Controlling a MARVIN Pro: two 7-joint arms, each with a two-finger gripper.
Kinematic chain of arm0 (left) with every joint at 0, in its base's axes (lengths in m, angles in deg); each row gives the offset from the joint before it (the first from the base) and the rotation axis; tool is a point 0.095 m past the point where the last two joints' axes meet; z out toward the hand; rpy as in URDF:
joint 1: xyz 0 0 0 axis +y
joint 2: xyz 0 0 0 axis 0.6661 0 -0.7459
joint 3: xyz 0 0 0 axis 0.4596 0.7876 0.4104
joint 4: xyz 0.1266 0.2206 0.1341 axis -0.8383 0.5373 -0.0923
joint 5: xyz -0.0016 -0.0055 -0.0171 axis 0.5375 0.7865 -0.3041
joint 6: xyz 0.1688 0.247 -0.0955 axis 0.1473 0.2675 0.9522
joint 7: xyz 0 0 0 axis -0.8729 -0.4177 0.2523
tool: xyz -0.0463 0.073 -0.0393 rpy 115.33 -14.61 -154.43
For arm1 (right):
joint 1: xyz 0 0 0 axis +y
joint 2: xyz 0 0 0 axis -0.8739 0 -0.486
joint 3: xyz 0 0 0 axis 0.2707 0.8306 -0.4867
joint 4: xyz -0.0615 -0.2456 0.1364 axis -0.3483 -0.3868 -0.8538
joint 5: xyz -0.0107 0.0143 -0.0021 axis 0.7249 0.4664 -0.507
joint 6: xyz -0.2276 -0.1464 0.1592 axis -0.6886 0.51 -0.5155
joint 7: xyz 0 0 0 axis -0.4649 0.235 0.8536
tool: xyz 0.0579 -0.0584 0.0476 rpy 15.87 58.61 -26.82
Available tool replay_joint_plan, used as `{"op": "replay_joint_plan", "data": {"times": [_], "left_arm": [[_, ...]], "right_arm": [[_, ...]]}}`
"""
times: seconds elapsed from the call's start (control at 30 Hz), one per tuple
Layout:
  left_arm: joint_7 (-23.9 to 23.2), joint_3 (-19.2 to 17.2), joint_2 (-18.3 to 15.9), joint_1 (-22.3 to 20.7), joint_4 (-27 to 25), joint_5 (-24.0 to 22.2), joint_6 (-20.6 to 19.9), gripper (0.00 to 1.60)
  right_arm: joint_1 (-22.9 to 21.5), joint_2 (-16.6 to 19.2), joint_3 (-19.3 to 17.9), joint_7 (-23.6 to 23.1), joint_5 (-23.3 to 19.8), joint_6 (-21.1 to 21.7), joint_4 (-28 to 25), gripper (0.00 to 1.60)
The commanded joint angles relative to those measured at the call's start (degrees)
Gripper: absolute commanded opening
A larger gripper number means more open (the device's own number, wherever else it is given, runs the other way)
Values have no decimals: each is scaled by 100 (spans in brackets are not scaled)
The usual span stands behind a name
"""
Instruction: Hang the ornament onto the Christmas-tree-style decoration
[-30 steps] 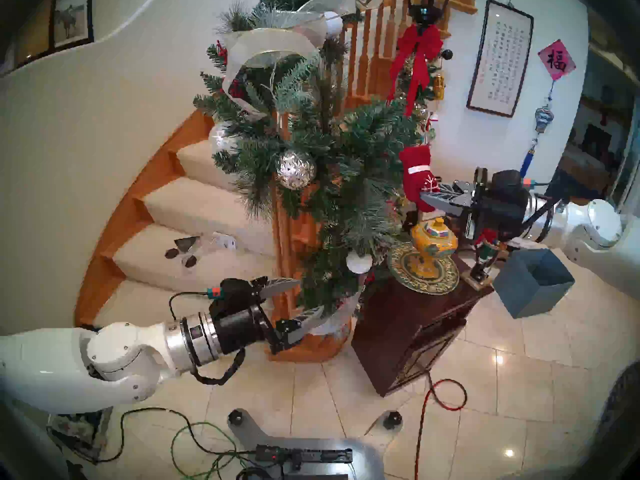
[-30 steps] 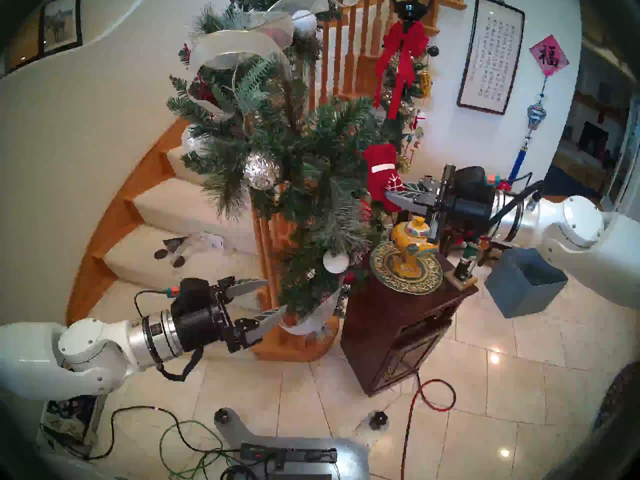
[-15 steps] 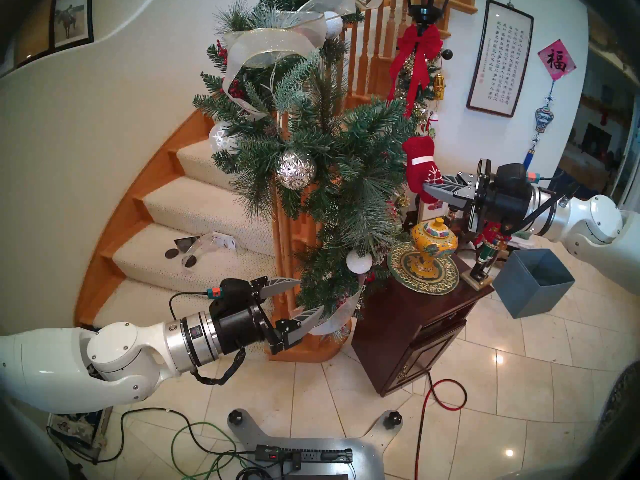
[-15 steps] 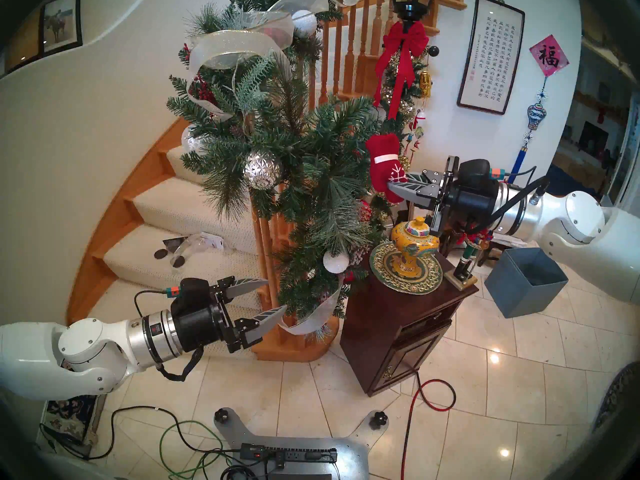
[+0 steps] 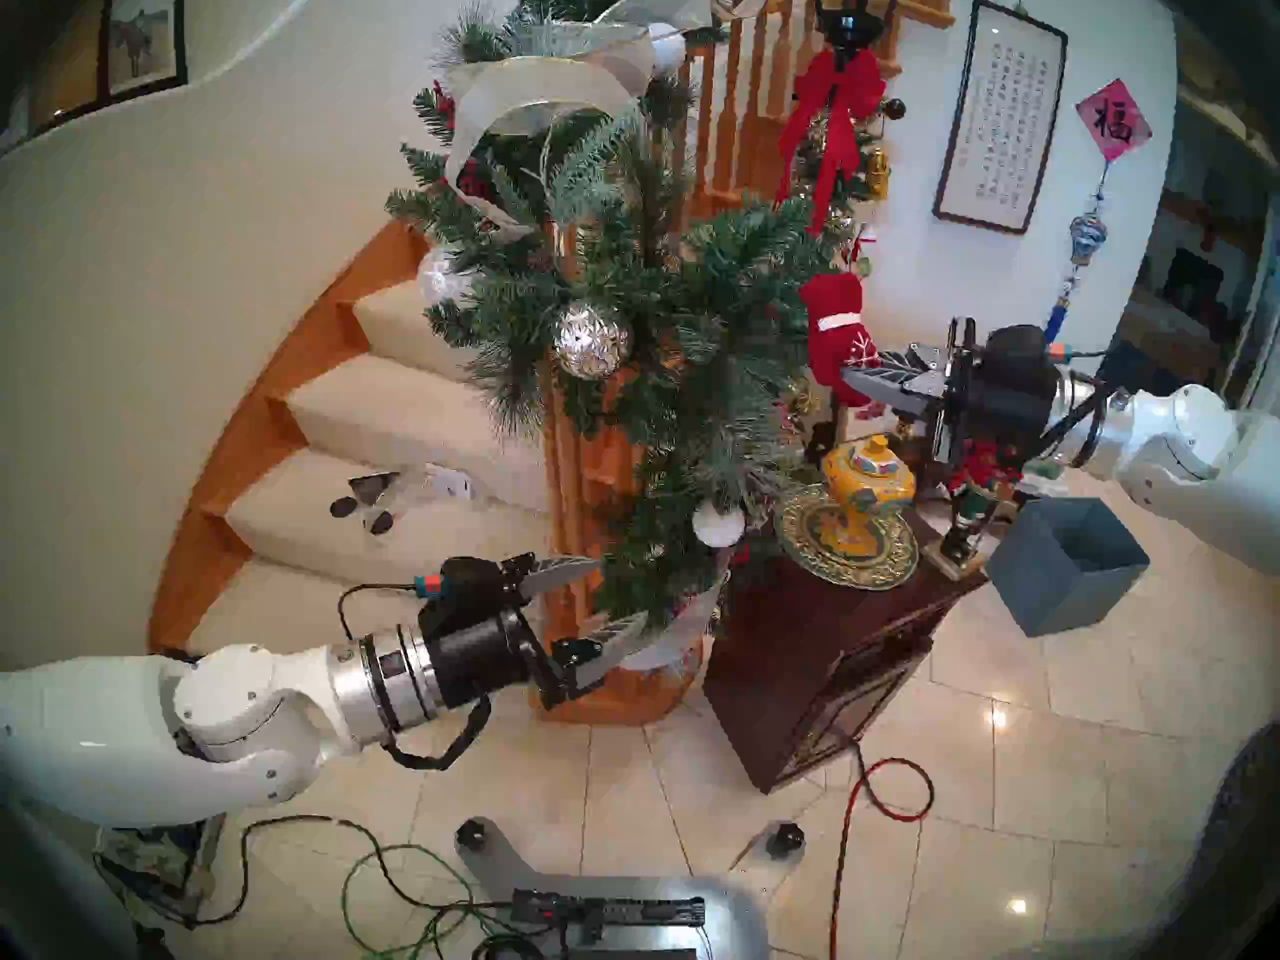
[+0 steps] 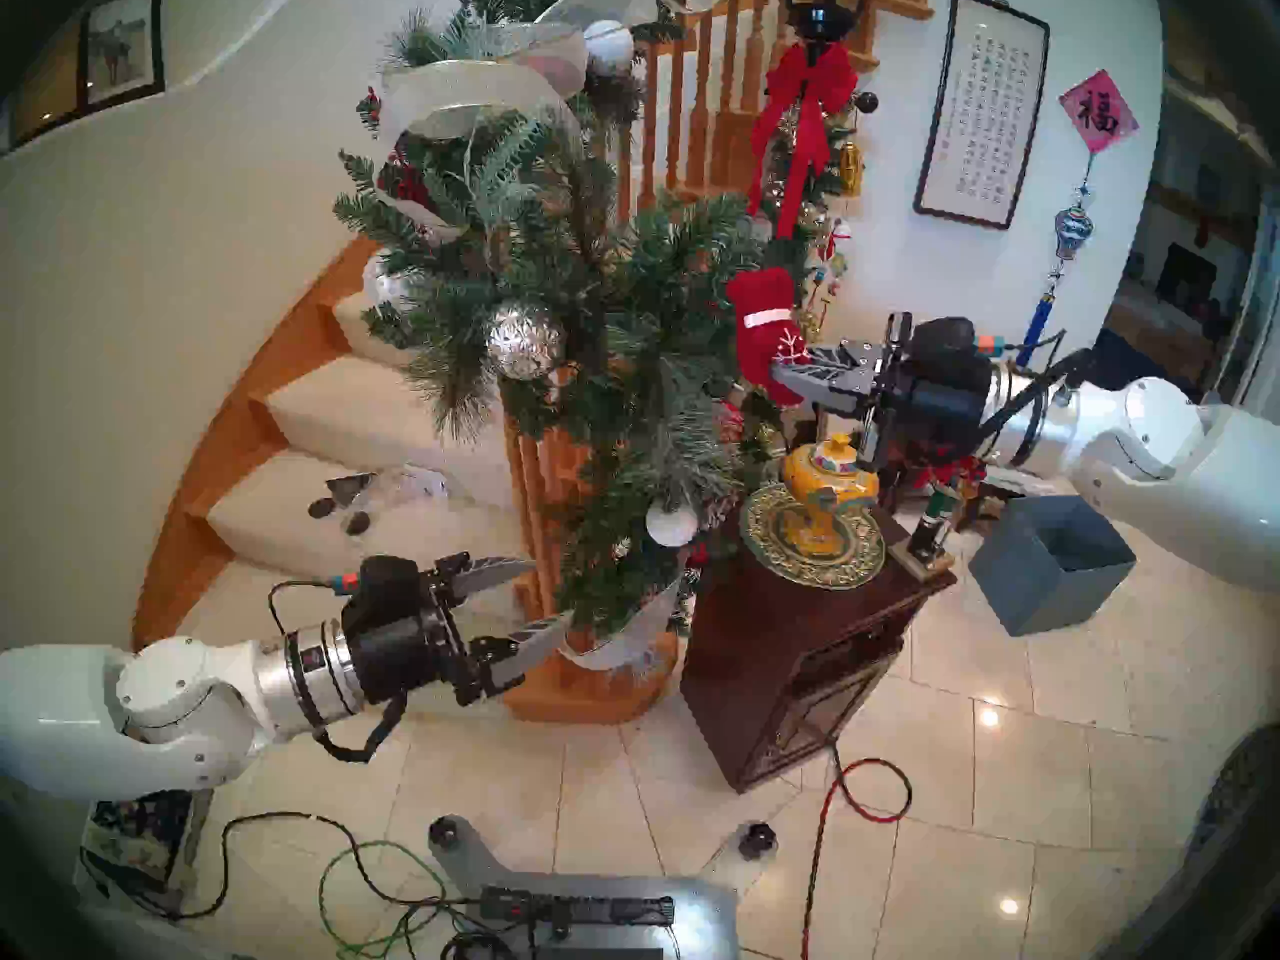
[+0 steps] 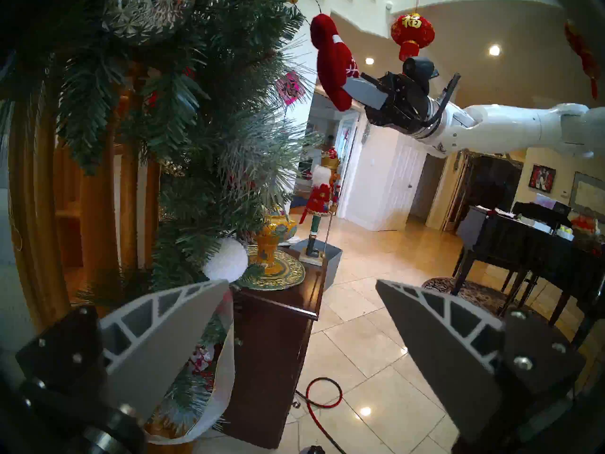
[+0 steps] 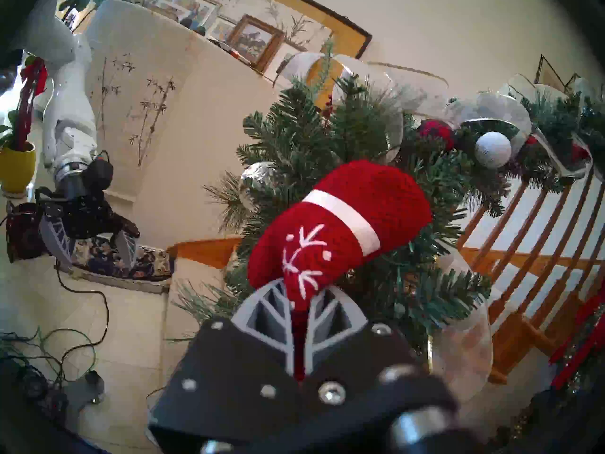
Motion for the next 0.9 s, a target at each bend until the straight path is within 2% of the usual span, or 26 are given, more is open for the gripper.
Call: {"op": "replay_joint_plan", "data": {"times": [0.0, 0.03, 0.2, 0.23, 0.27, 0.3, 0.33, 0.37, 0.4, 0.43, 0.47, 0.53, 0.87], "left_arm": [[11, -23, -13, -20, -6, -1, 16, 160], [12, -23, -13, -20, -6, -1, 16, 160], [12, -23, -13, -20, -6, -1, 17, 160], [13, -23, -13, -20, -6, 0, 17, 160], [13, -23, -13, -20, -6, 0, 17, 160], [13, -23, -13, -19, -6, 0, 17, 160], [13, -23, -13, -19, -7, 0, 18, 160], [14, -23, -14, -19, -7, 0, 18, 160], [14, -23, -14, -19, -7, 0, 18, 160], [14, -23, -14, -19, -7, 0, 18, 160], [14, -23, -14, -19, -7, 0, 18, 160], [15, -23, -14, -19, -7, 0, 18, 160], [16, -24, -14, -19, -8, 1, 19, 160]], "right_arm": [[597, -591, -342, 103, -282, -279, 138, 0], [808, -736, -460, 120, -367, -390, 208, 0], [1047, -987, -528, 104, -583, -591, 377, 0], [1241, -1104, -632, 84, -680, -722, 470, 0], [1207, -1133, -575, 71, -723, -754, 486, 0], [1424, -1189, -733, 28, -795, -855, 579, 0], [1300, -1209, -597, 29, -822, -865, 563, 0], [1592, -1250, -834, -32, -893, -968, 678, 0], [1457, -1319, -650, -16, -951, -1013, 663, 0], [1603, -1317, -777, -68, -985, -1055, 724, 0], [1588, -1349, -724, -83, -1030, -1099, 740, 0], [1759, -1344, -857, -198, -1112, -1174, 837, 0], [1782, -1241, -826, -438, -1267, -1253, 935, 0]]}}
